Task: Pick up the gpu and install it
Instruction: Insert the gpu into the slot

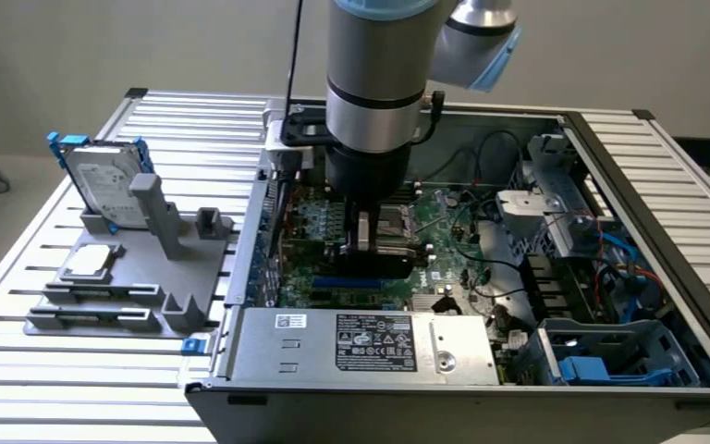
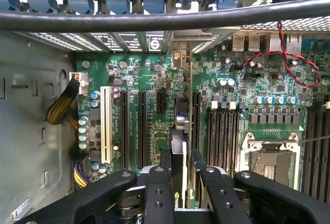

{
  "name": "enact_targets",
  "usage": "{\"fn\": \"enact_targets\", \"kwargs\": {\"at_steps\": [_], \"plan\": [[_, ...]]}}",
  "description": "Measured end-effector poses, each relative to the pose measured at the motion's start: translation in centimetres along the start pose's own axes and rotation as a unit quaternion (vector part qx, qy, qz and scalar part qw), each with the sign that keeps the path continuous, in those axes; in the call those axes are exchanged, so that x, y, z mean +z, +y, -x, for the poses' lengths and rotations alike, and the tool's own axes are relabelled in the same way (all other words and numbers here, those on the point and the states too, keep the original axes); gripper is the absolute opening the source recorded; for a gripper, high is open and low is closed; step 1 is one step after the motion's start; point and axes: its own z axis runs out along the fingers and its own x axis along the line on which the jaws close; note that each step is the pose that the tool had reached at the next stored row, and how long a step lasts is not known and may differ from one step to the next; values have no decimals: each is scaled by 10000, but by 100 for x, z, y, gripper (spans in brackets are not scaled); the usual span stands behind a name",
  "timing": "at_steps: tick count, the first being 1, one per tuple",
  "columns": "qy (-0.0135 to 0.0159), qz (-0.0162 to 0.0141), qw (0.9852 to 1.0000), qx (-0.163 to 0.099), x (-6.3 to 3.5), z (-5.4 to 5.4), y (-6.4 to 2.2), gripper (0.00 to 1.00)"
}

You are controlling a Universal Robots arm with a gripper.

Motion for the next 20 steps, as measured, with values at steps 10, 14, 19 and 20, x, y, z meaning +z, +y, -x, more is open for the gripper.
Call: {"fn": "enact_targets", "kwargs": {"at_steps": [10,14,19,20], "plan": [[4,0,10000,0,33,-2,27,26],[9,0,10000,-1,47,-2,36,26],[13,0,10000,0,65,-4,37,26],[14,0,10000,0,70,-4,37,26]]}}
